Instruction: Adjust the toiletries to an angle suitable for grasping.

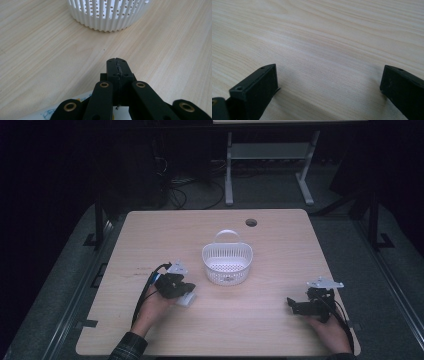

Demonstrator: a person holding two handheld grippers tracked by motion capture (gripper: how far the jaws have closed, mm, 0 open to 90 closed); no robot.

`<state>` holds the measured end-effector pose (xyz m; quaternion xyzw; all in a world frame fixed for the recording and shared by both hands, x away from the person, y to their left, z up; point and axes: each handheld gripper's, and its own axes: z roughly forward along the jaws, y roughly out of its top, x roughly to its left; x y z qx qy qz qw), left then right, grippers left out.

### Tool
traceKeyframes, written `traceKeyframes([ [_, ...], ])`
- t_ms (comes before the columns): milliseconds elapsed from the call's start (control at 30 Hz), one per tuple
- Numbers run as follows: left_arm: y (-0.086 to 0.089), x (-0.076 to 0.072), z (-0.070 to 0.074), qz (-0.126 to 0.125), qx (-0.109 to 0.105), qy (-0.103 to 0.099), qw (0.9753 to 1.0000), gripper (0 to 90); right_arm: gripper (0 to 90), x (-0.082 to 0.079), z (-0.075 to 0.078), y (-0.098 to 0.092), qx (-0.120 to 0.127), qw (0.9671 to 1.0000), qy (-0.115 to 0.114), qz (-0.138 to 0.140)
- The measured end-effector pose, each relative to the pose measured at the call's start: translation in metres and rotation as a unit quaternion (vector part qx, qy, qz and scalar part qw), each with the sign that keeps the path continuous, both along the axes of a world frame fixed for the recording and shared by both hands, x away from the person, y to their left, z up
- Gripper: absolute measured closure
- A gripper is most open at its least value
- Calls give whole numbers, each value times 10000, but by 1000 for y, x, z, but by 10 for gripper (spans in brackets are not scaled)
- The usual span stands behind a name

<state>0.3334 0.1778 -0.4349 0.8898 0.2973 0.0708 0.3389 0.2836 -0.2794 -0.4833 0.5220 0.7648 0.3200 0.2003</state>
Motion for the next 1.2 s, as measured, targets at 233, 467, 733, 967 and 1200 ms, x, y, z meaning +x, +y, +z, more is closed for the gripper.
traceKeyframes([
  [233,12,-10,-2,30,64,89,9999,900,8,0,0,0,0,10000,0,1],
  [467,22,-23,-2,55,235,78,9997,900,8,0,0,0,-1,10000,-1,3],
  [733,38,-36,1,152,243,69,9996,900,8,0,0,0,0,10000,-5,6],
  [967,49,-42,2,247,203,55,9995,900,8,1,0,0,-4,10000,-16,36],
  [1200,58,-52,2,328,246,59,9991,900,8,2,0,0,-7,10000,-19,54],
])
